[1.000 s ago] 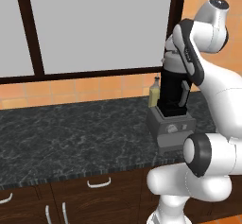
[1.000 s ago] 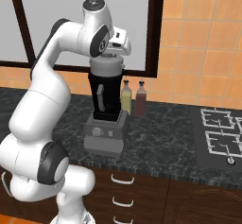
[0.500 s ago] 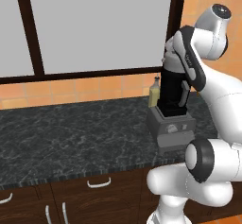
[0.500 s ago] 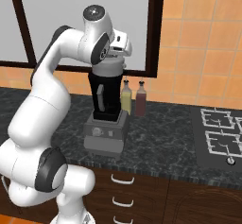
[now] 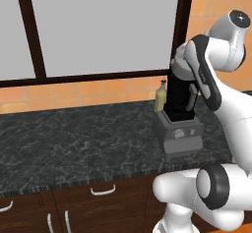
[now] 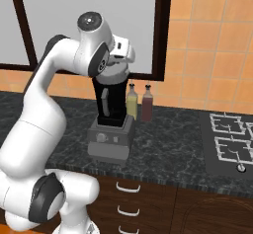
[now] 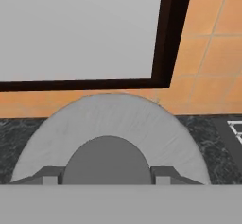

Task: Close the lid blender by securely placing the lid on top.

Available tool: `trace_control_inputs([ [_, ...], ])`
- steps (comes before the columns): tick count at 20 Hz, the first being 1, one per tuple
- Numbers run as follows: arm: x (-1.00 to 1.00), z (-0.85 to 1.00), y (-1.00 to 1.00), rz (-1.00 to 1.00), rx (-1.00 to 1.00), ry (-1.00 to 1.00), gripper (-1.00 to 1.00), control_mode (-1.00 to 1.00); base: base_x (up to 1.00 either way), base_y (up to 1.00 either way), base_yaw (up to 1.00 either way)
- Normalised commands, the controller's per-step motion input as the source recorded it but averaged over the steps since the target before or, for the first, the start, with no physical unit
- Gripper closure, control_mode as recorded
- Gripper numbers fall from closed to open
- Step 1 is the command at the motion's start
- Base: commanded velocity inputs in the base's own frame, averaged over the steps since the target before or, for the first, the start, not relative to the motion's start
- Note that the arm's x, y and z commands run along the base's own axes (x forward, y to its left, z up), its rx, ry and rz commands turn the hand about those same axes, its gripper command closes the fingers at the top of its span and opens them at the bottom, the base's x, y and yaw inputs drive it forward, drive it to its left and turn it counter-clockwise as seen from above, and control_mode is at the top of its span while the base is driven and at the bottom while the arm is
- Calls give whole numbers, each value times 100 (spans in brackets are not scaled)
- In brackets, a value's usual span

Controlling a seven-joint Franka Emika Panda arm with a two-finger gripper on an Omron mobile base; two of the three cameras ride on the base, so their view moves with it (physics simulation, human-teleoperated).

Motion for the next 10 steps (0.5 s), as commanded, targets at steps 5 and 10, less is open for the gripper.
trace_control_inputs([
  [5, -30, 44, 2, 0, 0, 5, 100, -100, 0, 0, 0],
  [10, -10, 56, 8, 0, 0, 7, 100, -100, 0, 0, 0],
])
